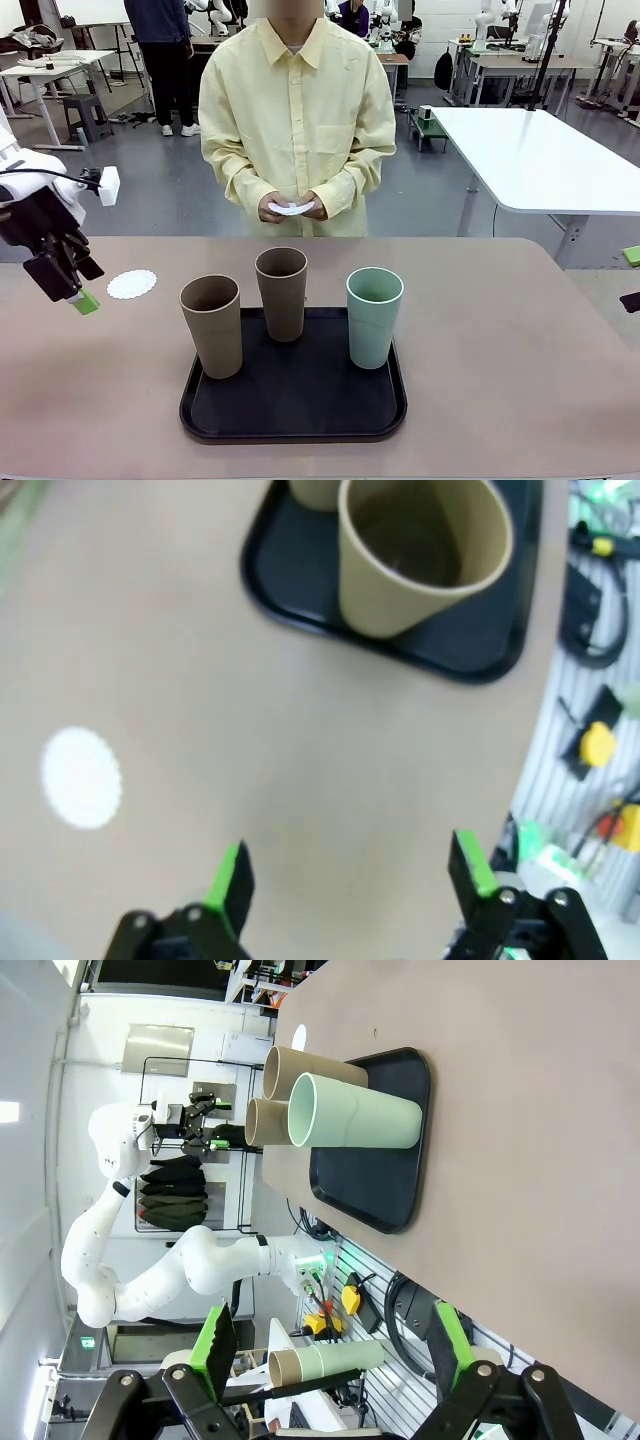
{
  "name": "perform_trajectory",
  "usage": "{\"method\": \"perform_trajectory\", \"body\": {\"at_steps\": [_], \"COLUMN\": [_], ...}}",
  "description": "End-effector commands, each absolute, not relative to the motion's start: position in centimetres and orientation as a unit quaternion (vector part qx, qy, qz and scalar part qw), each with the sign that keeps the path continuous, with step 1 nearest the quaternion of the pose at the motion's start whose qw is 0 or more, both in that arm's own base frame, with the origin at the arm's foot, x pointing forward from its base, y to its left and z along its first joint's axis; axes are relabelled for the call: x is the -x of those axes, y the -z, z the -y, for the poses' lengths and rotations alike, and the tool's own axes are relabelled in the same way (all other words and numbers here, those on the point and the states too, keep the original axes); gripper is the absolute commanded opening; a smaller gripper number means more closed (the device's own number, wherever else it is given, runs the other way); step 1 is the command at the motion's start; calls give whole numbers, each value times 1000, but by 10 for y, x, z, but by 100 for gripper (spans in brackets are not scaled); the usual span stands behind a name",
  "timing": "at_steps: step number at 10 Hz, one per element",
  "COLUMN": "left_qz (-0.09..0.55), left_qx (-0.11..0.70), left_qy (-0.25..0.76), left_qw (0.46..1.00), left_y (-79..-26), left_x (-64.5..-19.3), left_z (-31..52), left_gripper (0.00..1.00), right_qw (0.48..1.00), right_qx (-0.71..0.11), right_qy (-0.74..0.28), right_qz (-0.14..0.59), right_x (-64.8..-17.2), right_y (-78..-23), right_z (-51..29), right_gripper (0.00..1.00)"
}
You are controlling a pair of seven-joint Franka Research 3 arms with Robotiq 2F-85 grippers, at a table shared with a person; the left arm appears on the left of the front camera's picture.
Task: Place coasters on the table and set cups on them.
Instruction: Pick up one Reusable plastic cup and place it on a coaster set by the human.
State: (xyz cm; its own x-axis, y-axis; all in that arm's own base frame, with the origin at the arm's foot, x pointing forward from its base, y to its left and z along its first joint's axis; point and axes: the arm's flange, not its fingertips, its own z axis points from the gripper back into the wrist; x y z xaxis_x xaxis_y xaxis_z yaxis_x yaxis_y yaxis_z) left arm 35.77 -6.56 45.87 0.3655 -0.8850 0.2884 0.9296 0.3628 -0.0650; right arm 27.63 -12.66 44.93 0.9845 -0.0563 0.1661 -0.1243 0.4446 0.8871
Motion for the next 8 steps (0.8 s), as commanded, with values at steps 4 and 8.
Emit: {"method": "perform_trajectory", "body": {"at_steps": [4,8], "left_qz": [105,264], "left_qx": [118,174], "left_qy": [556,705], "left_qw": [816,635], "left_y": [-458,-442], "left_x": [-357,-362], "left_z": [61,67], "left_gripper": [100,100], "right_qw": [840,840], "right_qx": [-534,-534], "right_qy": [-24,-24], "right_qz": [89,89], "right_x": [-278,-278], "right_y": [-449,-449], "right_z": [127,127], "right_gripper": [100,100]}}
